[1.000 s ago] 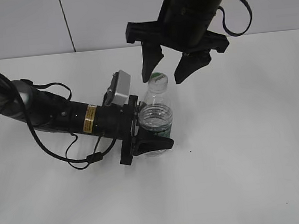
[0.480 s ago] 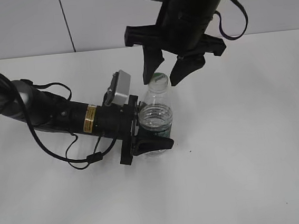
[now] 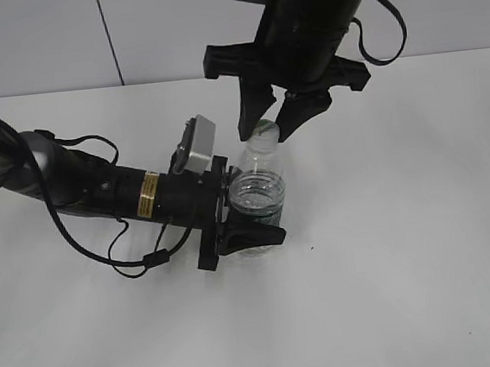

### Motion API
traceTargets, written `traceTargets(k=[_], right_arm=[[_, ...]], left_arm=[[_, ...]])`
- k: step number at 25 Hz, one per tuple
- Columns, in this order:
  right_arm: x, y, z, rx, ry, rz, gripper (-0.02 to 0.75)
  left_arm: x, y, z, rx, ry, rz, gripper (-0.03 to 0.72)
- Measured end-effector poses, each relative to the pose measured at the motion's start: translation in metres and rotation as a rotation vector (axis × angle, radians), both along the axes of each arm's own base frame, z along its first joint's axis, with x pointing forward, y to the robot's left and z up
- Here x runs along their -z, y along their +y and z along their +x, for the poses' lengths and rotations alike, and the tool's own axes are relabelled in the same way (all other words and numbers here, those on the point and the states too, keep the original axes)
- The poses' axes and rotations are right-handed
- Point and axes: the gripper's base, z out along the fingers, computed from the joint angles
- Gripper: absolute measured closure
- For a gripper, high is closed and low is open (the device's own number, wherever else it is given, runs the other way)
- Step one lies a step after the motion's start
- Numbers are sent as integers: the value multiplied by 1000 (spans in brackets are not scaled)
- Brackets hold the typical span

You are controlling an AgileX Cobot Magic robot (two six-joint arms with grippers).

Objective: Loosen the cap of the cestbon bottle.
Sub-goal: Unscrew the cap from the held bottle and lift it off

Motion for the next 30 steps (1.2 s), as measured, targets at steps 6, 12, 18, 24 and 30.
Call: traceTargets(k=[6, 12, 18, 24, 30], right_arm=[[0, 0, 0, -215, -79, -25, 431], [-1, 0, 0, -590, -227, -61, 433], [-1, 0, 0, -861, -333, -86, 435], [-1, 0, 0, -1047, -406, -103, 435], [-1, 0, -1, -1216, -469, -119, 435]], left_arm=[[0, 0, 0, 3, -8, 0, 283], [0, 0, 0, 5, -10, -1, 283], [0, 0, 0, 5, -10, -1, 283], [0, 0, 0, 5, -10, -1, 283], [0, 0, 0, 5, -10, -1, 283]])
